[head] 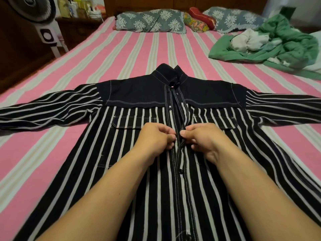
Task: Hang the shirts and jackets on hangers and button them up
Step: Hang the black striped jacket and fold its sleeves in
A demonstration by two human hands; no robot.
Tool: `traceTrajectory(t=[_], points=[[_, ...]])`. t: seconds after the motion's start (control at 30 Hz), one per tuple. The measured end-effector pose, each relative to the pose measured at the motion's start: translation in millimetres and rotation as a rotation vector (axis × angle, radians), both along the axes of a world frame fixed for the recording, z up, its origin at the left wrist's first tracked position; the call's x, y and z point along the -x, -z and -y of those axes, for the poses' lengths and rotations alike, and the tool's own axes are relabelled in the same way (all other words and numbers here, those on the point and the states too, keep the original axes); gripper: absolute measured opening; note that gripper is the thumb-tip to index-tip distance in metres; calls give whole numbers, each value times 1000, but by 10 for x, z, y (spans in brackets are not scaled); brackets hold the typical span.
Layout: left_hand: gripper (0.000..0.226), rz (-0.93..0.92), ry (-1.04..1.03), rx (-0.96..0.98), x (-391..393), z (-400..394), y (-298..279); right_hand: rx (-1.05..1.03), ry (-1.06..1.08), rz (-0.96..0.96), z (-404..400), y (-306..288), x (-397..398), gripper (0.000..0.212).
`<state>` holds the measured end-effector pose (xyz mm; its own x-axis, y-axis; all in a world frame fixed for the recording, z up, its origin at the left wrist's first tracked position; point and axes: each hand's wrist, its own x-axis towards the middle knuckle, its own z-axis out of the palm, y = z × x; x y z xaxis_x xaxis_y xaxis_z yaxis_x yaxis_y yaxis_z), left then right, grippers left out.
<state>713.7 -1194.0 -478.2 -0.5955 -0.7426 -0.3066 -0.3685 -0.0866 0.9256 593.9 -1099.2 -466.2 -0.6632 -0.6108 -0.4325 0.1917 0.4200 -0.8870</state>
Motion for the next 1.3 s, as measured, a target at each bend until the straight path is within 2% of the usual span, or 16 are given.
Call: traceTrajectory(t=[0.1, 0.23, 0.47, 0.63, 1.03, 1.2, 1.23, 1.3], points=[[15, -58, -42, -114, 41, -15, 13, 23, 17, -53, 39, 32, -13, 14], [13, -65, -67, -129, 48, -12, 36, -81, -18, -260, 110, 146, -51, 9], [12, -94, -52, -204, 41, 53, 42, -1, -33, -44, 32, 77, -16, 14], [12, -62, -13, -218, 43, 93, 2, -36, -31, -87, 46, 93, -41, 13], [12, -40, 9, -140, 60, 84, -7, 21, -16, -26, 27, 28, -98, 15], [19, 18, -25, -30, 113, 31, -17, -26, -27, -92, 62, 57, -122, 15], [24, 26, -30, -12, 133, 14, -10, -48, -21, -132, 78, 80, -129, 14], [27, 52, -48, 33, 161, -21, 0, -156, -28, -338, 112, 121, -159, 13]])
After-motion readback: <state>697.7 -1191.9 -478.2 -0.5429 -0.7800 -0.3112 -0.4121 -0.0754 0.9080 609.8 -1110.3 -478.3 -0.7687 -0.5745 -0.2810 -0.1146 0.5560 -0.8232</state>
